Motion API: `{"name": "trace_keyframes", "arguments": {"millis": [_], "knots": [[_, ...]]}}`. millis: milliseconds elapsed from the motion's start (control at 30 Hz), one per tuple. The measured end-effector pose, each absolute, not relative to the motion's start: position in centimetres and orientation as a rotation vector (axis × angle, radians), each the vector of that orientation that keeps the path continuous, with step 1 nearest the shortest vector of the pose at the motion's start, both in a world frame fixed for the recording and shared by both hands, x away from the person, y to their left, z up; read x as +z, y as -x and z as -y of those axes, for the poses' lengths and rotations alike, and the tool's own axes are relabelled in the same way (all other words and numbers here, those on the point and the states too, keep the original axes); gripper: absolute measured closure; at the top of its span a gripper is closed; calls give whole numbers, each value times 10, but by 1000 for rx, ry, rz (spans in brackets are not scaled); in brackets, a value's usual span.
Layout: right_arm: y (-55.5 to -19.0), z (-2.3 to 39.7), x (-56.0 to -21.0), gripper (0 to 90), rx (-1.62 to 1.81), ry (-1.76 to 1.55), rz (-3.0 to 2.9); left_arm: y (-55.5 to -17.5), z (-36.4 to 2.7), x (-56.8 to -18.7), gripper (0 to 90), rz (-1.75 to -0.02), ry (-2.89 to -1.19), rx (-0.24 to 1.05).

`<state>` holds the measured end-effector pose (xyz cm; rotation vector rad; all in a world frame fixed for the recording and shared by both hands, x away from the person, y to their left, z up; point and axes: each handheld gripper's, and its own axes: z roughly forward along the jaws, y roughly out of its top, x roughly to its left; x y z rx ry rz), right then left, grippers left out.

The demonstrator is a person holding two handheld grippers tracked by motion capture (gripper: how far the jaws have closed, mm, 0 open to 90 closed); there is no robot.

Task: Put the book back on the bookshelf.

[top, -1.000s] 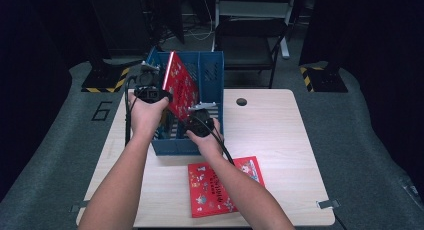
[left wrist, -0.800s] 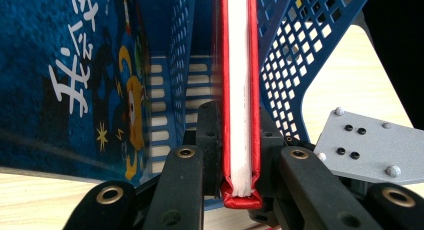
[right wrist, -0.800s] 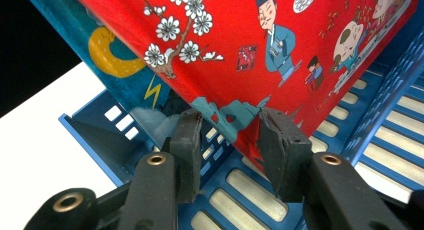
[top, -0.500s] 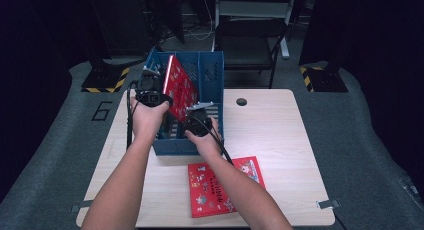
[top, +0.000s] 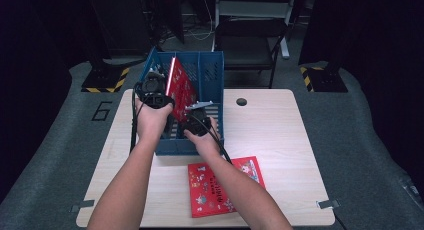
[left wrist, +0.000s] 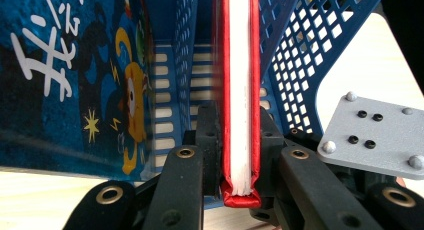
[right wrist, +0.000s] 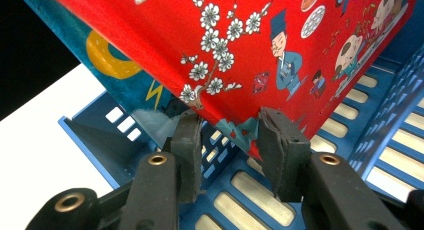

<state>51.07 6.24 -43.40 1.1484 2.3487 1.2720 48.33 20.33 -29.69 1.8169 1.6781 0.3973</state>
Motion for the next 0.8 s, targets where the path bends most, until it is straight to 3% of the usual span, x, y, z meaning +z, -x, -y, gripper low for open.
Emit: {"name": "trace_keyframes", "arguments": {"millis": [800], "knots": [[-516, -70, -439, 652, 1280, -1125, -2390, -495, -201, -308, 783, -1727, -1804, 434]]}}
